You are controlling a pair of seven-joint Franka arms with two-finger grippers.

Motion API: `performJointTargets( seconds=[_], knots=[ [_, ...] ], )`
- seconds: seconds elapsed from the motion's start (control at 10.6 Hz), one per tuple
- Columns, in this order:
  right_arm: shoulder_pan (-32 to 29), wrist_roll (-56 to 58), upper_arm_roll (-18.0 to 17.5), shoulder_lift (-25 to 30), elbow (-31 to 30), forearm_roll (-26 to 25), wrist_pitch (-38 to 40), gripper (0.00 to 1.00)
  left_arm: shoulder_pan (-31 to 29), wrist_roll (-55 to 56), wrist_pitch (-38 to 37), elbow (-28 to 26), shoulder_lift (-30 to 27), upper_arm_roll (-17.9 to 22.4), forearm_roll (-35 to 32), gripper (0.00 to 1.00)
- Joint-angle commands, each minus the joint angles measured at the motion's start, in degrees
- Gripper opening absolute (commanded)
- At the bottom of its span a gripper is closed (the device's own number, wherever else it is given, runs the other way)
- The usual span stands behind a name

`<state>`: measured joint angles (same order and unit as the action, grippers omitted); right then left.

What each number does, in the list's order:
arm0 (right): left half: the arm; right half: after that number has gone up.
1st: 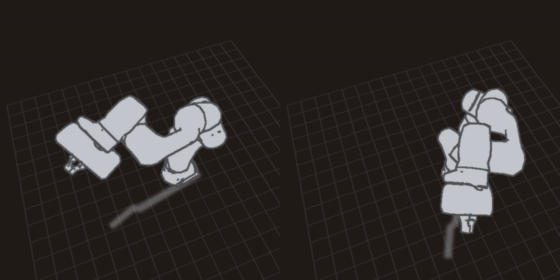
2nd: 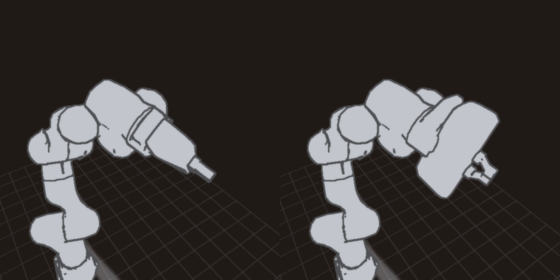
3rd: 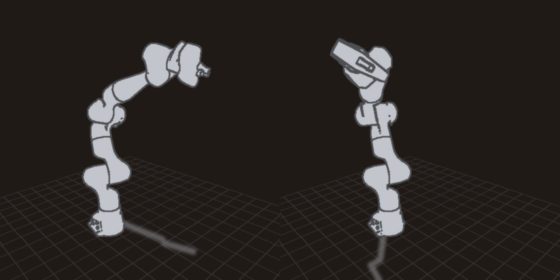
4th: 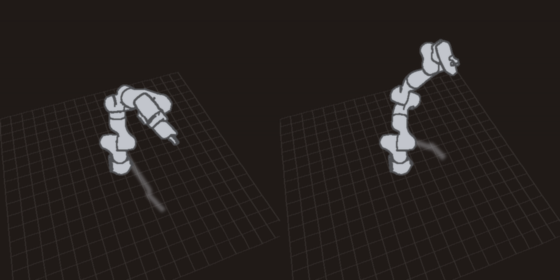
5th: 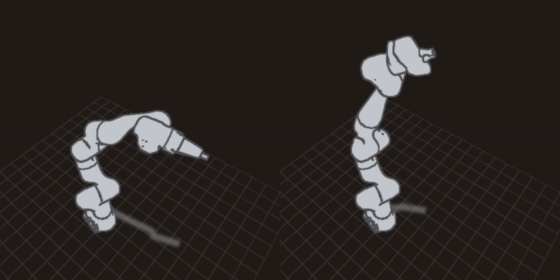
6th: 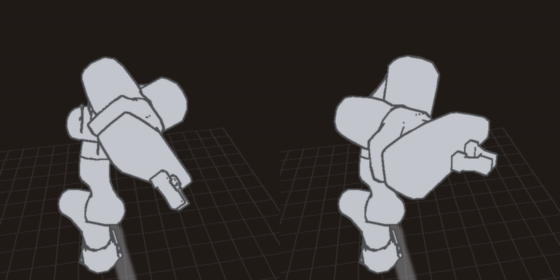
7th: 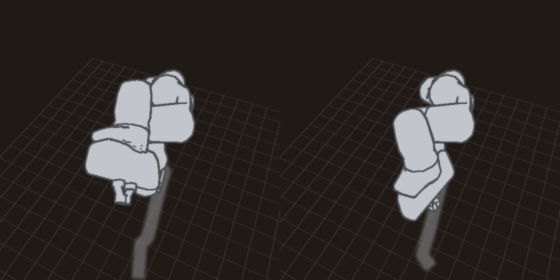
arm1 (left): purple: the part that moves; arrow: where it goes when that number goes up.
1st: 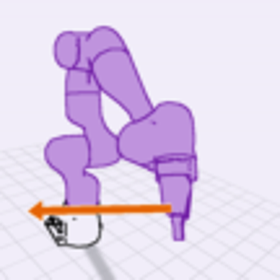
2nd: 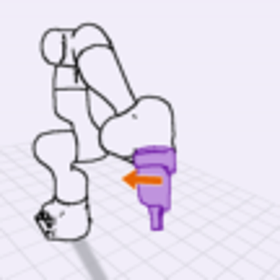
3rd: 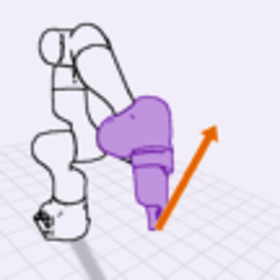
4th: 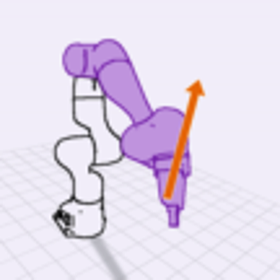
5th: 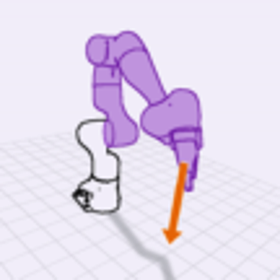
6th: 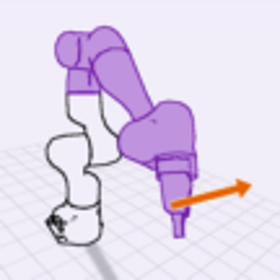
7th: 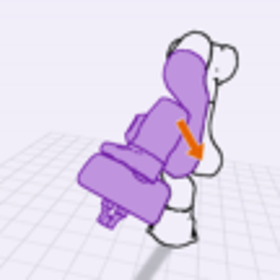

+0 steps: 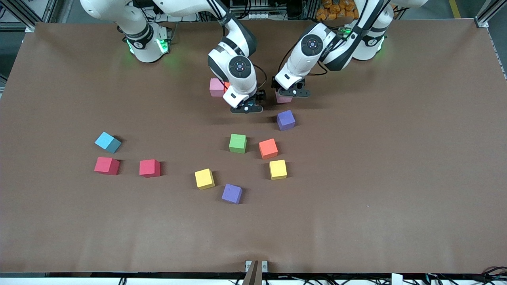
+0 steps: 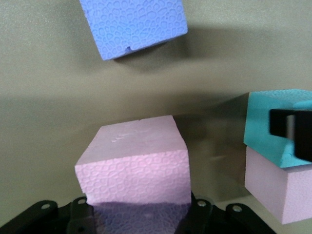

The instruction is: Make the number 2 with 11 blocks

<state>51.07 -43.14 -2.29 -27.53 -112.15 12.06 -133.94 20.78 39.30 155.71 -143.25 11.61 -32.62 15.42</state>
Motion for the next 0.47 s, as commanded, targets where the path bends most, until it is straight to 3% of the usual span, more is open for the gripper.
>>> performJointTargets(
  seconds=[0.0,0.19,0.38],
  knots=[
    [-1.4,0.34,0.0,3.0,-0.7,-1.07,1.58,1.0,-0.65,-1.86,-1.03,0.96,0.43,-0.16,0.76,0.0],
    [-4.56,3.58,-0.09,3.63,0.09,-0.98,1.58,1.0,-2.39,-3.77,-2.16,2.35,0.34,-0.16,0.76,0.0],
    [-5.62,4.12,0.09,3.28,1.75,-1.16,1.49,1.0,-2.85,-4.49,-9.77,9.09,0.51,-0.16,-1.34,0.0]
  ],
)
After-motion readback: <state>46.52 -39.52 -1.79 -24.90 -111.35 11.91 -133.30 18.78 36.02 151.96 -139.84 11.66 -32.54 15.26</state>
